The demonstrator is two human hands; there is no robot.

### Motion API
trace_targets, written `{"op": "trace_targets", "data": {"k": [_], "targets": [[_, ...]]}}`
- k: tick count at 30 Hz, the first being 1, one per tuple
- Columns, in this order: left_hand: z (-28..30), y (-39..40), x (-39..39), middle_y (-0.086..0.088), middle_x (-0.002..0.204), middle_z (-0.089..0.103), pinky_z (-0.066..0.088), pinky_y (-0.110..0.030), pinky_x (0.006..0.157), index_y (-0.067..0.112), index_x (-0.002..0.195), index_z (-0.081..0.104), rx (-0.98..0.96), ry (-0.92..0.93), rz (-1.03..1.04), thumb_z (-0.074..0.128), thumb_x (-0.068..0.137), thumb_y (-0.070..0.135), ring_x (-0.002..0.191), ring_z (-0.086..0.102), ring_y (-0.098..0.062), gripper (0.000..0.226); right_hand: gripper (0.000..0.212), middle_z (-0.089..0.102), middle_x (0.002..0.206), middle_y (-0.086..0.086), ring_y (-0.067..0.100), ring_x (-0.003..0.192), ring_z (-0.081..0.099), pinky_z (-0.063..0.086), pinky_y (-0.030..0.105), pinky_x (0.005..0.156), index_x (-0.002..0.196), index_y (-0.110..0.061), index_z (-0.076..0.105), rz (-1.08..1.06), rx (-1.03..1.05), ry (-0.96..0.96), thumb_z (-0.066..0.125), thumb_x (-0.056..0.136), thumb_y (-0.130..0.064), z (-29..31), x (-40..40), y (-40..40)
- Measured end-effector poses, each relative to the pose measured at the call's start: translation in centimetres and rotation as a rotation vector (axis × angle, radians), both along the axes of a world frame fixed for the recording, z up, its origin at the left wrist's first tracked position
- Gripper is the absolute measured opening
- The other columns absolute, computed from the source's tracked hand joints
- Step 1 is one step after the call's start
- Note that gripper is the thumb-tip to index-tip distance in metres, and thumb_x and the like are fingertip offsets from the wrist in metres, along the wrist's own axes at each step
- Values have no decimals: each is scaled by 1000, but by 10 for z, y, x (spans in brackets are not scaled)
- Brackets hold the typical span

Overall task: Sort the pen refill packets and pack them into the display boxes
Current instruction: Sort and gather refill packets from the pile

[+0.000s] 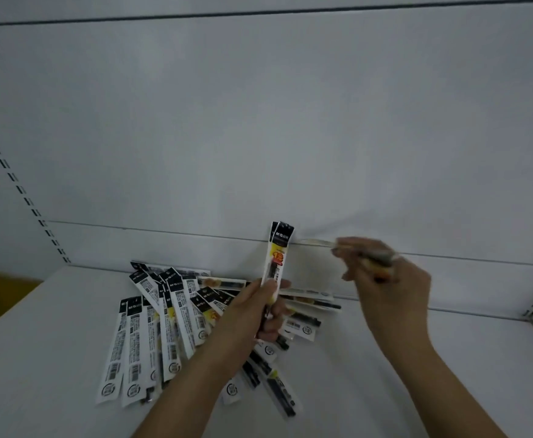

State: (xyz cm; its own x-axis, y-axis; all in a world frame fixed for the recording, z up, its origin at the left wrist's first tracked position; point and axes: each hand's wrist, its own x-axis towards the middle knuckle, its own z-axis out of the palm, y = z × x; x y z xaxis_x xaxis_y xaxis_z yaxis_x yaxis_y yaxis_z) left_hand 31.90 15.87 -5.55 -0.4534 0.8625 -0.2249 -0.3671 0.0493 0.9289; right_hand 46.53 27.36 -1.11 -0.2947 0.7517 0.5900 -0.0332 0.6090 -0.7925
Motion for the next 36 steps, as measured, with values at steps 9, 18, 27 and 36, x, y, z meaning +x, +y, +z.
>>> {"op": "trace_targets", "data": {"k": [9,18,27,36], "targets": [[3,-6,-11,-15,78,55,43,-34,64,8,85,68,87,-72,114,77,77,37,68,52,-27,31,45,63,110,-14,0,83,58,53,20,57,115,-32,70,387,736,-525,65,76,-9,-41,-14,-2],[0,-8,-6,0,71,58,31,-18,46,15,79,65,118,25,128,68,86,24,61,53,-9,12,20,65,100,-23,-4,88,64,52,14,73,104,-25,72,427,306,-402,71,85,-18,-43,-17,1],[-5,-4,10,15,57,51,40,-21,57,29,79,64,51,556,30,63,92,41,52,47,-5,18,41,70,72,-2,7,64,65,50,13,59,82,-13,65,304,-316,-253,69,71,-52,-31,-19,-3],[-18,-1,30,3,104,54,42,-15,85,25,119,54,52,881,-79,35,99,48,97,52,-4,35,31,69,71,7,24,63,67,53,41,63,84,-15,67,342,-649,110,48,100,-33,-27,-20,-9]]}}
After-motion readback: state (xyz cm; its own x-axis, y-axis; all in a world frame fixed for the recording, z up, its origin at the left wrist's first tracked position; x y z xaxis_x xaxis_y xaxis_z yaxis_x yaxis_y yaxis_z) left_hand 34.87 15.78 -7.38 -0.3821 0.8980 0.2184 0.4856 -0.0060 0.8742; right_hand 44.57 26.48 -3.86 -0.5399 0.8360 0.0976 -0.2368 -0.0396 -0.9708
